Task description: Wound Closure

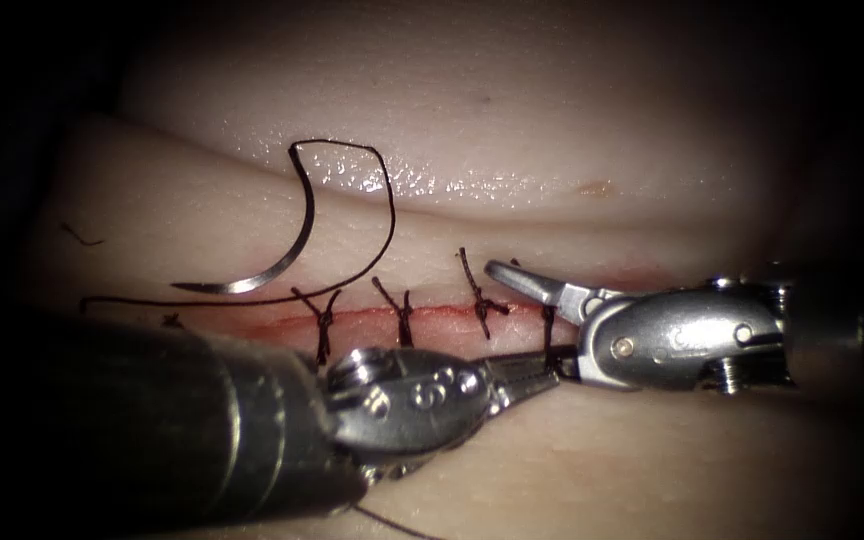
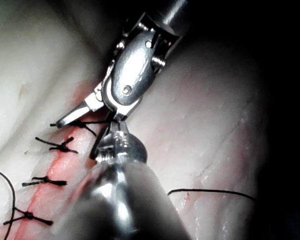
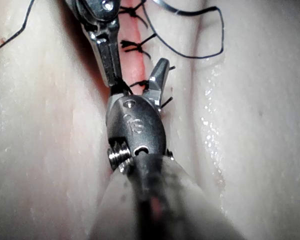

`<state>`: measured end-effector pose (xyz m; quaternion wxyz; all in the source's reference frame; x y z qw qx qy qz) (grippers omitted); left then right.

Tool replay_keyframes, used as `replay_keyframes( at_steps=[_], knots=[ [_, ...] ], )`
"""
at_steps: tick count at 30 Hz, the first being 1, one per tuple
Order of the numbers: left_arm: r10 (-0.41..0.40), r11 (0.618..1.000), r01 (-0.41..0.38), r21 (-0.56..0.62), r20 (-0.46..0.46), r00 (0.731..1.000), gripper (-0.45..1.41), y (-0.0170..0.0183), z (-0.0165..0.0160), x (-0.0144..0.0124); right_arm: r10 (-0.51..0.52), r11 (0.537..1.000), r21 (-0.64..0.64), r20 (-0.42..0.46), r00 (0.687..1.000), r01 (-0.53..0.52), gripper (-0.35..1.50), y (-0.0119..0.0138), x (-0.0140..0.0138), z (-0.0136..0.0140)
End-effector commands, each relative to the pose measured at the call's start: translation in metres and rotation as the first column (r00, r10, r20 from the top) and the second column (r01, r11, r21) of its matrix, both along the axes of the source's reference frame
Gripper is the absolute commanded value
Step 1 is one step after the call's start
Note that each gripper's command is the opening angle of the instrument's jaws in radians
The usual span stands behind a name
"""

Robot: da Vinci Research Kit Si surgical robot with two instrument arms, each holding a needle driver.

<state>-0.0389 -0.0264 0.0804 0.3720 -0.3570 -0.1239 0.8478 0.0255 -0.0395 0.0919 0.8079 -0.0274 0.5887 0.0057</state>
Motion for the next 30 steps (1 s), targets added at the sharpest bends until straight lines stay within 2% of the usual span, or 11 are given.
replay_keyframes(
  at_steps=[1, 10, 13, 15, 18, 20, 21, 25, 26, 27, 30],
  knots=[
    [0.002, 1.0, -0.002, 0.002, 0.004, 1.0, -0.45, -0.0004, 0.0006, -0.0006, -0.003, 1.0, 0.0, -0.007, 1.0, 0.003, 1.13, -0.0003, 0.0012, 0.0005],
    [0.006, 1.0, -0.006, 0.003, 0.011, 1.0, -0.45, -0.0006, 0.0007, -0.0007, -0.008, 1.0, -0.005, -0.013, 1.0, 0.008, 1.04, -0.0006, 0.0018, 0.0008],
    [0.007, 1.0, -0.007, 0.002, 0.012, 1.0, -0.45, -0.0008, 0.0007, -0.0007, -0.009, 1.0, -0.009, -0.013, 1.0, 0.008, 0.96, -0.0008, 0.0018, 0.001],
    [0.009, 1.0, -0.009, 0.002, 0.016, 1.0, -0.45, -0.0009, 0.0008, -0.0008, -0.011, 1.0, -0.012, -0.01, 1.0, 0.01, 0.78, -0.0009, 0.0018, 0.0014],
    [0.01, 1.0, -0.01, 0.002, 0.019, 1.0, -0.45, -0.001, 0.0008, -0.0009, -0.021, 1.0, -0.014, -0.004, 1.0, 0.021, 0.19, -0.0011, 0.0018, 0.0018],
    [0.01, 1.0, -0.01, 0.001, 0.018, 1.0, -0.45, -0.0011, 0.0008, -0.0009, -0.027, 1.0, -0.014, 0.003, 1.0, 0.027, 0.0, -0.0012, 0.0019, 0.0021],
    [0.011, 1.0, -0.011, 0.002, 0.02, 1.0, -0.45, -0.0012, 0.0008, -0.0009, -0.03, 0.999, -0.014, 0.009, 1.0, 0.03, -0.06, -0.0011, 0.0019, 0.0024],
    [0.012, 1.0, -0.012, 0.002, 0.022, 1.0, -0.45, -0.0012, 0.0009, -0.001, -0.03, 0.999, -0.015, 0.009, 1.0, 0.03, -0.06, -0.0008, 0.0018, 0.0028],
    [0.012, 1.0, -0.012, 0.002, 0.022, 1.0, -0.45, -0.0012, 0.0009, -0.0011, -0.03, 0.999, -0.014, 0.008, 1.0, 0.03, -0.11, -0.0008, 0.0018, 0.0027],
    [0.012, 1.0, -0.012, 0.002, 0.022, 1.0, -0.45, -0.0012, 0.0009, -0.0011, -0.032, 0.999, -0.015, 0.007, 0.999, 0.032, -0.35, -0.0009, 0.0018, 0.0027],
    [0.013, 1.0, -0.013, 0.002, 0.024, 1.0, -0.45, -0.0013, 0.0009, -0.0011, -0.036, 0.999, -0.026, 0.003, 0.999, 0.036, -0.35, -0.0009, 0.0016, 0.0025]
  ],
)
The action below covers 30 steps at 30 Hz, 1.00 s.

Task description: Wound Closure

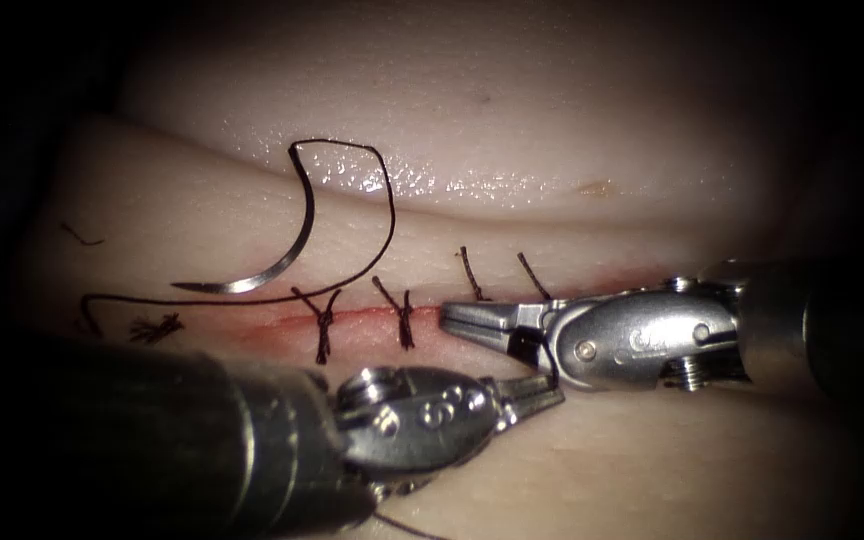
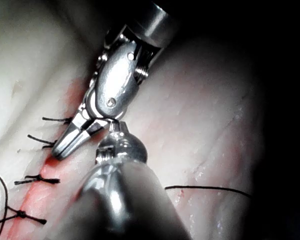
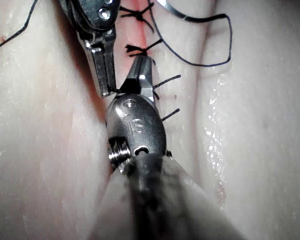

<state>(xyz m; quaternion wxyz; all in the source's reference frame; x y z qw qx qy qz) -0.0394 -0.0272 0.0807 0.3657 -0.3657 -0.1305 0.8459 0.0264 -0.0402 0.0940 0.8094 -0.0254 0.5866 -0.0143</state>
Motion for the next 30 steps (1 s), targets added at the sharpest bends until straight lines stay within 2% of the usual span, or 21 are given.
replay_keyframes(
  at_steps=[1, 2, 3, 4, 5, 7, 10, 15, 20, 21, 23, 26, 30],
  knots=[
    [0.003, 1.0, -0.003, 0.002, 0.004, 1.0, -0.45, -0.0005, 0.0005, -0.0006, 0.0, 1.0, -0.012, -0.008, 1.0, 0.0, -0.35, -0.0002, 0.0006, 0.0004],
    [0.009, 1.0, -0.009, -0.003, 0.004, 1.0, -0.45, -0.0007, 0.0004, -0.0005, -0.005, 1.0, -0.012, -0.013, 1.0, 0.005, -0.35, -0.0004, 0.0005, 0.0001],
    [0.012, 1.0, -0.012, -0.002, 0.008, 1.0, -0.45, -0.0009, 0.0002, -0.0003, -0.013, 1.0, -0.011, -0.021, 1.0, 0.013, 0.02, -0.0007, 0.0003, -0.0003],
    [0.018, 1.0, -0.018, -0.004, 0.011, 1.0, -0.45, -0.001, 0.0, -0.0003, -0.012, 1.0, 0.009, -0.025, 1.0, 0.012, 0.69, -0.0008, 0.0002, -0.0007],
    [0.021, 1.0, -0.021, -0.009, 0.013, 1.0, -0.45, -0.001, -0.0002, -0.0002, -0.006, 1.0, 0.016, -0.02, 1.0, 0.007, 1.11, -0.0008, 0.0001, -0.001],
    [0.028, 0.999, -0.028, -0.02, 0.018, 0.999, -0.45, -0.0013, -0.0007, -0.0001, -0.001, 1.0, 0.019, -0.013, 1.0, 0.002, 1.35, -0.0007, -0.0004, -0.0017],
    [0.037, 0.999, -0.035, -0.036, 0.036, 0.999, -0.45, -0.0018, -0.0018, 0.0003, 0.032, 0.999, 0.016, 0.002, 0.999, -0.032, 1.47, 0.0, -0.0017, -0.0025],
    [0.044, 0.997, -0.038, -0.064, 0.081, 0.996, -0.45, -0.0016, -0.0051, 0.0023, 0.055, 0.998, 0.016, 0.006, 0.998, -0.055, 1.47, 0.0007, -0.0046, -0.0032],
    [0.038, 0.992, -0.026, -0.122, 0.099, 0.994, -0.45, -0.0002, -0.0088, 0.0062, 0.105, 0.994, 0.01, 0.016, 0.994, -0.105, 1.48, 0.0006, -0.0069, -0.0033],
    [0.027, 0.99, -0.011, -0.14, 0.114, 0.993, -0.45, 0.0001, -0.0092, 0.0065, 0.108, 0.994, 0.01, 0.015, 0.994, -0.108, 1.48, 0.0007, -0.0071, -0.0032],
    [-0.026, 0.967, 0.073, -0.244, 0.193, 0.981, -0.45, 0.0018, -0.0122, 0.0086, 0.11, 0.994, 0.014, 0.018, 0.994, -0.111, 1.47, 0.0009, -0.0073, -0.0028],
    [-0.05, 0.96, 0.092, -0.264, 0.161, 0.986, -0.45, 0.003, -0.0144, 0.0112, 0.111, 0.994, 0.011, 0.018, 0.994, -0.111, 1.47, 0.0007, -0.0072, -0.0027],
    [-0.029, 0.967, 0.059, -0.247, 0.121, 0.992, -0.45, 0.0046, -0.016, 0.0161, 0.111, 0.994, 0.014, 0.017, 0.994, -0.112, 1.45, 0.0003, -0.0073, -0.0027]
  ],
)
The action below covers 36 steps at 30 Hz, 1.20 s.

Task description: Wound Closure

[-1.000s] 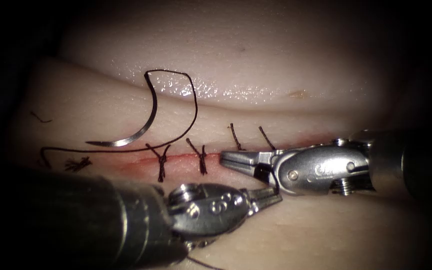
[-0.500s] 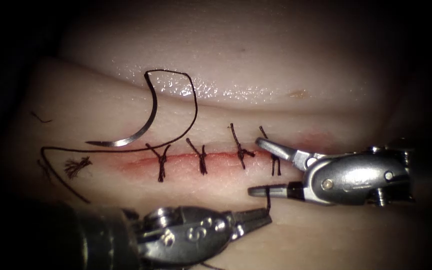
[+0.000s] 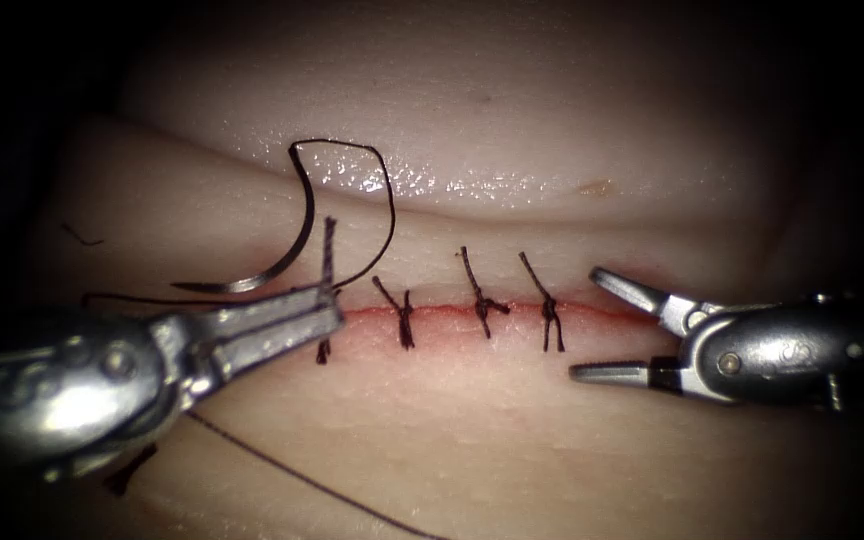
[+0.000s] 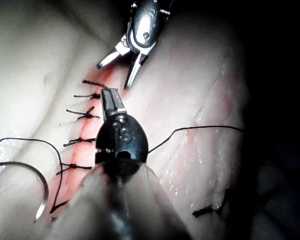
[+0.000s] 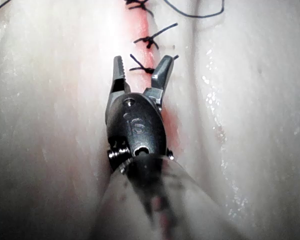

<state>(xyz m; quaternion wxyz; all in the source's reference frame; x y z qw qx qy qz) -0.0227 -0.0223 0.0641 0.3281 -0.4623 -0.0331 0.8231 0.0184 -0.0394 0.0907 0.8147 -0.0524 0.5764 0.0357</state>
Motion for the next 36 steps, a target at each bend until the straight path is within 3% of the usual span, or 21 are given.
replay_keyframes(
  at_steps=[1, 5, 7, 10, 13, 18, 21, 27, 30, 32, 36],
  knots=[
    [0.01, 1.0, -0.01, 0.009, -0.024, 1.0, -0.45, 0.0002, 0.0006, 0.0006, 0.0, 1.0, 0.005, -0.004, 1.0, 0.0, 1.45, -0.0005, 0.0007, 0.0007],
    [0.054, 0.998, -0.05, 0.038, -0.102, 0.993, -0.45, 0.0022, 0.0019, 0.0054, 0.003, 1.0, 0.008, -0.003, 1.0, -0.003, 1.43, -0.0007, 0.0008, 0.0008],
    [0.12, 0.992, -0.112, 0.064, -0.129, 0.984, -0.45, 0.0048, 0.0052, 0.009, 0.008, 1.0, 0.015, -0.003, 1.0, -0.007, 1.43, -0.001, 0.001, 0.0009],
    [0.22, 0.974, -0.205, 0.095, -0.184, 0.958, -0.45, 0.0069, 0.0092, 0.0106, 0.009, 1.0, 0.019, -0.004, 1.0, -0.009, 1.43, -0.0012, 0.0009, 0.001],
    [0.287, 0.954, -0.258, 0.153, -0.214, 0.934, -0.25, 0.0079, 0.0126, 0.0108, 0.01, 1.0, 0.022, -0.004, 1.0, -0.01, 1.43, -0.0015, 0.0009, 0.0011],
    [0.389, 0.906, -0.325, 0.271, -0.233, 0.891, -0.45, 0.0088, 0.0181, 0.0103, 0.013, 1.0, 0.027, -0.005, 1.0, -0.013, 1.43, -0.002, 0.0009, 0.0013],
    [0.477, 0.848, -0.378, 0.371, -0.224, 0.85, -0.45, 0.0085, 0.0223, 0.0098, 0.013, 0.999, 0.031, -0.006, 1.0, -0.013, 1.43, -0.0023, 0.0006, 0.0013],
    [0.575, 0.782, -0.422, 0.46, -0.268, 0.773, -0.43, 0.0079, 0.0265, 0.0099, 0.012, 0.999, 0.035, -0.006, 1.0, -0.012, 1.4, -0.0025, -0.0001, 0.0011],
    [0.607, 0.76, -0.434, 0.483, -0.292, 0.739, -0.32, 0.0078, 0.028, 0.01, 0.011, 0.999, 0.035, -0.006, 1.0, -0.01, 1.38, -0.0026, -0.0003, 0.001],
    [0.65, 0.728, -0.45, 0.518, -0.311, 0.694, -0.15, 0.0076, 0.0294, 0.0101, 0.01, 0.999, 0.035, -0.007, 1.0, -0.01, 1.36, -0.0027, -0.0003, 0.0009],
    [0.68, 0.7, -0.46, 0.547, -0.313, 0.663, 0.07, 0.0074, 0.0309, 0.0102, 0.01, 0.999, 0.035, -0.006, 1.0, -0.01, 1.36, -0.0028, -0.0003, 0.0009]
  ],
)
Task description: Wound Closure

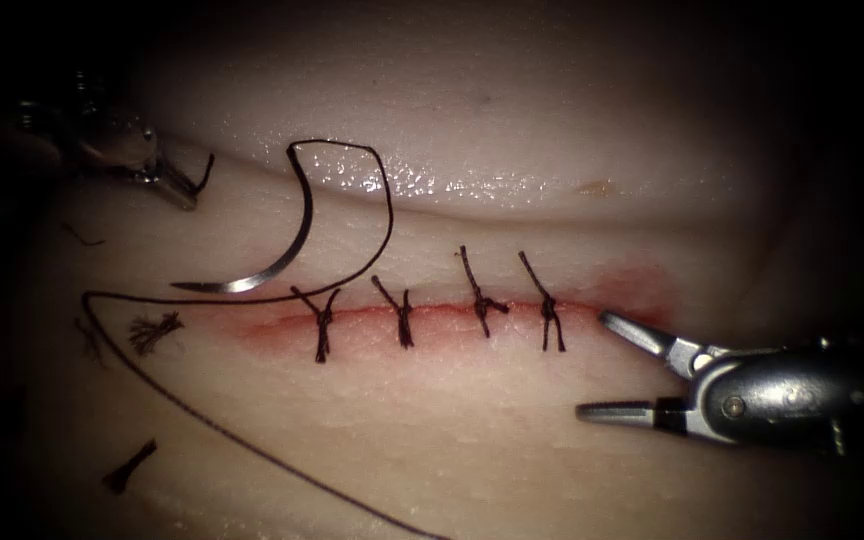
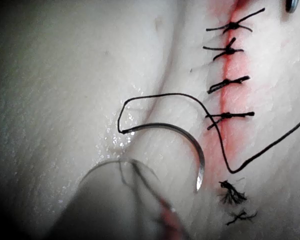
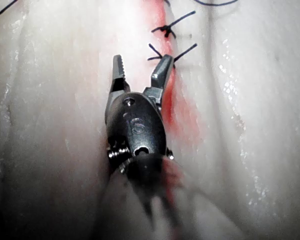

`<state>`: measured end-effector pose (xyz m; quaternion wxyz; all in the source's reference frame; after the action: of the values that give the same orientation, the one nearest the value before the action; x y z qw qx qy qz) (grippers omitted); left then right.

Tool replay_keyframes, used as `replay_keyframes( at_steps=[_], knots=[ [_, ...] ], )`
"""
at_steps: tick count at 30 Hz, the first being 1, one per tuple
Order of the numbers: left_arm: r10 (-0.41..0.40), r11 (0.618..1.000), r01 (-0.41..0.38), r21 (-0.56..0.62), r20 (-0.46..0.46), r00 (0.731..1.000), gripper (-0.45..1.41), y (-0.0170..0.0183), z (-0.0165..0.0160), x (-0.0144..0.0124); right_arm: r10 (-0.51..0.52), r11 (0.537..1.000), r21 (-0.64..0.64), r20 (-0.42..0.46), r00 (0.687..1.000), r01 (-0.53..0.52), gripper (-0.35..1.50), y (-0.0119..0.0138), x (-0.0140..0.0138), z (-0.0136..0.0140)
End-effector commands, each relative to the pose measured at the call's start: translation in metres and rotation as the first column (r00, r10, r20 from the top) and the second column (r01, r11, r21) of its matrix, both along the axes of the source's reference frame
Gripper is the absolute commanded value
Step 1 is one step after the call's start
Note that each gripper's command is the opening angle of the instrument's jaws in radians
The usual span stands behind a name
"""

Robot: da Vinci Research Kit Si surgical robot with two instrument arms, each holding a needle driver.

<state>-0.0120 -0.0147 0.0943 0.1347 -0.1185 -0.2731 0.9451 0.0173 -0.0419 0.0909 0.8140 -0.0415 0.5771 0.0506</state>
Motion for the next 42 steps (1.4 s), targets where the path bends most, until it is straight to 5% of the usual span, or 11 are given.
replay_keyframes(
  at_steps=[1, 4, 6, 9, 17, 22, 34, 38, 42],
  knots=[
    [0.011, 1.0, -0.011, -0.001, -0.007, 1.0, 0.16, -0.0003, 0.0009, -0.0005, -0.001, 1.0, 0.0, -0.002, 1.0, 0.001, 1.36, -0.0004, 0.0008, 0.0006],
    [0.056, 0.998, -0.055, 0.009, -0.036, 0.998, 0.68, -0.0006, 0.0015, -0.0002, -0.002, 1.0, 0.0, -0.003, 1.0, 0.002, 1.36, -0.0004, 0.0007, 0.0006],
    [0.107, 0.994, -0.106, 0.025, -0.062, 0.992, 1.26, -0.0008, 0.0017, 0.0003, -0.003, 1.0, 0.0, -0.003, 1.0, 0.003, 1.35, -0.0006, 0.0006, 0.0004],
    [0.136, 0.99, -0.133, 0.039, -0.09, 0.987, 1.4, -0.0006, 0.0016, 0.0014, -0.004, 1.0, 0.0, -0.004, 1.0, 0.004, 1.33, -0.0006, 0.0005, 0.0004],
    [0.11, 0.993, -0.114, -0.01, -0.179, 0.978, 1.31, 0.0018, -0.0003, 0.0047, -0.001, 1.0, 0.0, -0.001, 1.0, 0.001, 1.31, -0.0004, 0.0006, 0.0006],
    [0.042, 0.976, -0.089, -0.2, -0.231, 0.972, 0.93, 0.0052, -0.0016, 0.0044, 0.003, 1.0, 0.005, -0.001, 1.0, -0.003, 1.31, -0.0005, 0.001, 0.0005],
    [0.019, 0.961, -0.053, -0.27, -0.125, 0.992, 0.94, 0.0071, -0.0002, 0.0016, 0.003, 1.0, 0.003, -0.005, 1.0, -0.003, 1.31, -0.0014, 0.0007, 0.0006],
    [0.118, 0.937, -0.127, -0.325, -0.048, 0.992, 0.93, 0.0066, -0.0002, 0.0009, 0.001, 1.0, 0.002, -0.006, 1.0, -0.001, 1.31, -0.0014, 0.0004, 0.0006],
    [0.229, 0.886, -0.241, -0.397, -0.079, 0.97, 0.96, 0.0055, -0.0003, 0.0001, 0.002, 1.0, 0.003, -0.005, 1.0, -0.002, 1.31, -0.0014, 0.0005, 0.0006]
  ],
)
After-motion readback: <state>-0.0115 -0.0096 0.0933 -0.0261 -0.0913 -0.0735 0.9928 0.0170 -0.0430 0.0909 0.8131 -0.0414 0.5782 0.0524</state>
